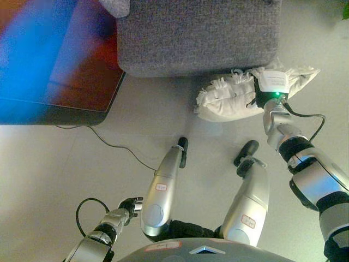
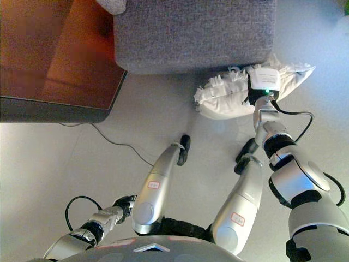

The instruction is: Pick up the pillow and put it on the sofa.

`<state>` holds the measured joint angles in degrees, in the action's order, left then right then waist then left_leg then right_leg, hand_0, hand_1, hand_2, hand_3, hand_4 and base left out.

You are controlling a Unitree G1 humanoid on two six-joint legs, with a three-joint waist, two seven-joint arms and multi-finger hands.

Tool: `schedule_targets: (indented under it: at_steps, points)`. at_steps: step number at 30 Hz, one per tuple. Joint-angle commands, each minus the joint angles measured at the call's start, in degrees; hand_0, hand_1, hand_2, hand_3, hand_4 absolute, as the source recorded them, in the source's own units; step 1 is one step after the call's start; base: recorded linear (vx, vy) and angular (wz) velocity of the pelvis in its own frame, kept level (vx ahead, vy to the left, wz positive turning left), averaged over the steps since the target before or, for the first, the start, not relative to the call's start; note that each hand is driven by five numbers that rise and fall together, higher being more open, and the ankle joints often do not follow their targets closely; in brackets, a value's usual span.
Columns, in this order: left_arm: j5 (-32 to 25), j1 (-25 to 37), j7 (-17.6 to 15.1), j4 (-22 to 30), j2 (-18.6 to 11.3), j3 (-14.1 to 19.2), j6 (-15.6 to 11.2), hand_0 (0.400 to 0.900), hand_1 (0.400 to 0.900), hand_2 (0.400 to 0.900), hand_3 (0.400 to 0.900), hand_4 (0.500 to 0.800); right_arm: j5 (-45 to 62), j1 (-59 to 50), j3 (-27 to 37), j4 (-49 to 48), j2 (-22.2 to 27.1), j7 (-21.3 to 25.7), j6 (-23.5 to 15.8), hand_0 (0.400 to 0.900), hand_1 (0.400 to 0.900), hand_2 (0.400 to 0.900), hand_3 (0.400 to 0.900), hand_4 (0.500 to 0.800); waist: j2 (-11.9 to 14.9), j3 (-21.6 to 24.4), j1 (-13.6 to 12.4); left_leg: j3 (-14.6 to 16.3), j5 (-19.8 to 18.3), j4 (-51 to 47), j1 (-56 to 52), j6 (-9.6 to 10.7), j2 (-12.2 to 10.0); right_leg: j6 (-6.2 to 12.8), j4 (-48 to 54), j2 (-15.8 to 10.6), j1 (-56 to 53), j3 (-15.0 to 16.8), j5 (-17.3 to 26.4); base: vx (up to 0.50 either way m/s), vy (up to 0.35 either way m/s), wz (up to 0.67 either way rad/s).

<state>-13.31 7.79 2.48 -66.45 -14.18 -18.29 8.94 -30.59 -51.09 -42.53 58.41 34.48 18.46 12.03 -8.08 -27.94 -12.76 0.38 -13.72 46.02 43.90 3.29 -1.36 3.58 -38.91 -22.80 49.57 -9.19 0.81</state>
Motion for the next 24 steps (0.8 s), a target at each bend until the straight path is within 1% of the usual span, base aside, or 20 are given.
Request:
schedule_targets:
  at_steps: [1,2,5,7,10,12,14,17,18,20,21,22,23,24]
  points:
    - [-3.01,-6.19,-1.84,-0.1,-4.57,-0.69,2.82,0.9,0.9,0.9,0.9,0.8,0.93,-8.09,-0.85,-5.01,4.08,1.34,0.1,0.9,0.9,0.9,0.9,0.8,-3.24,-1.82,-0.45,-0.07,0.85,0.0,2.34,-1.03,-0.04,1.95,-12.95,-1.44,0.36,6.15,-10.59,-0.11,0.0,0.06]
    - [-3.57,-6.38,-1.87,0.0,-4.75,-0.37,3.11,0.9,0.9,0.9,0.9,0.8,1.17,-9.46,-1.33,-4.73,4.47,0.59,0.01,0.9,0.9,0.9,0.9,0.8,-3.56,-1.84,-0.68,-0.4,0.62,1.51,4.26,-1.14,0.19,1.77,-14.69,-1.26,2.22,6.76,-11.29,-0.11,0.016,0.04]
    - [-4.26,-6.68,-1.28,-0.15,-5.42,0.58,2.58,0.9,0.9,0.9,0.9,0.8,1.61,-12.36,-2.64,-4.14,5.25,-1.93,-0.56,0.9,0.9,0.9,0.9,0.8,-4.17,-1.85,-1.04,-1.15,-0.44,6.53,9.64,-1.3,0.71,1.15,-19.61,-0.69,7.31,8.47,-13.35,-0.12,0.038,0.02]
    - [-4.86,-6.65,-1.15,-0.15,-5.72,1.15,1.87,0.9,0.9,0.9,0.9,0.8,2.45,-14.09,-3.62,-3.94,5.75,-2.79,-1.49,0.9,0.9,0.9,0.9,0.8,-4.34,-1.86,-1.15,-1.7,-1.49,10.87,13.8,-1.43,1.08,0.76,-23.19,-0.02,11.19,9.79,-14.79,-0.13,0.025,0.02]
    - [-6.19,-6.84,-1.22,0.19,-6.02,1.85,-0.3,0.9,0.9,0.9,0.9,0.8,4.21,-16.09,-4.5,-3.76,6.38,-3.5,-2.22,0.9,0.9,0.9,0.9,0.8,-4.19,-1.86,-1.44,-2.23,-3.62,18.51,20.21,-1.7,1.2,0.29,-28.74,0.6,16.44,11.27,-17.01,-0.13,-0.029,0.04]
    - [-7.06,-6.95,-1.36,0.43,-6.27,1.87,-0.81,0.9,0.9,0.9,0.9,0.8,5.19,-16.86,-4.99,-3.17,6.61,-3.91,-2.75,0.9,0.9,0.9,0.9,0.8,-4.04,-1.86,-1.62,-2.68,-4.51,22.09,23.27,-1.76,1.27,-0.1,-31.67,0.97,18.77,11.92,-18.42,-0.08,-0.049,0.05]
    - [-7.71,-7.26,-0.97,0.32,-6.43,2.21,-0.8,0.9,0.9,0.9,0.9,0.8,6.24,-17.49,-5.26,-2.81,6.89,-4.71,-3.02,0.9,0.9,0.9,0.9,0.8,-3.98,-1.86,-1.65,-2.99,-5.2,24.82,25.46,-1.66,0.96,-0.55,-33.95,1.41,20.24,12.54,-19.72,-0.06,-0.03,0.04]
    - [-8.38,-8.03,-0.25,-0.31,-6.53,2.73,-0.7,0.9,0.9,0.9,0.9,0.8,7.0,-18.27,-5.57,-1.43,7.16,-6.75,-4.8,0.9,0.9,0.9,0.9,0.8,-4.09,-1.86,-1.7,-3.52,-6.32,28.73,27.89,-1.55,0.64,-1.25,-37.33,1.76,22.12,13.29,-21.4,-0.01,-0.003,0.01]
    - [-8.29,-8.55,0.04,-0.64,-6.69,3.34,-0.83,0.9,0.9,0.9,0.9,0.8,7.69,-18.79,-5.66,-1.15,7.31,-8.32,-5.6,0.9,0.9,0.9,0.9,0.8,-4.11,-1.86,-1.76,-3.8,-6.86,30.47,28.82,-1.37,0.47,-1.51,-38.92,1.83,22.85,13.67,-22.14,0.0,0.0,0.0]
    - [-7.95,-9.08,0.62,-1.13,-7.19,4.59,-0.79,0.9,0.9,0.9,0.9,0.8,7.44,-19.61,-5.95,-0.93,7.46,-9.75,-5.86,0.9,0.9,0.9,0.9,0.8,-4.17,-1.86,-1.8,-4.05,-7.53,32.51,30.02,-1.06,-0.04,-1.73,-41.16,2.0,23.9,14.29,-23.07,0.0,-0.003,0.02]
    - [-7.76,-9.31,0.98,-1.56,-7.53,5.18,-1.1,0.9,0.9,0.9,0.9,0.8,8.65,-19.98,-6.25,-0.49,7.61,-11.23,-6.28,0.9,0.9,0.9,0.9,0.8,-4.21,-1.86,-1.86,-4.21,-7.92,33.64,30.51,-1.03,-0.24,-1.87,-42.44,2.08,24.41,14.66,-23.55,0.01,-0.018,0.06]
    - [-7.73,-9.5,1.31,-1.82,-7.82,5.68,-1.34,0.9,0.9,0.9,0.9,0.8,9.95,-20.41,-6.34,-0.06,7.81,-12.71,-7.27,0.9,0.9,0.9,0.9,0.8,-4.33,-1.86,-1.86,-4.38,-8.23,34.81,31.21,-0.91,-0.46,-2.0,-43.82,2.25,24.9,15.07,-24.07,0.01,-0.026,0.08]
    - [-7.78,-9.6,1.52,-1.95,-8.07,5.99,-1.51,0.9,0.9,0.9,0.9,0.8,10.58,-20.62,-6.37,0.0,7.93,-14.17,-7.83,0.429,0.429,0.429,0.429,0.518,-4.36,-1.86,-1.92,-4.5,-8.56,35.81,31.78,-0.8,-0.48,-2.09,-44.87,2.26,25.35,15.33,-24.48,0.02,-0.032,0.08]
    - [-7.78,-9.67,1.81,-1.86,-8.48,6.34,-1.5,0.9,0.9,0.9,0.9,0.8,12.29,-20.82,-6.52,-0.28,8.17,-15.59,-7.56,0.4,0.4,0.4,0.4,0.5,-4.4,-1.86,-1.94,-4.58,-8.82,36.76,32.3,-0.7,-0.55,-2.18,-46.03,2.31,25.85,15.64,-24.82,0.02,-0.032,0.09]
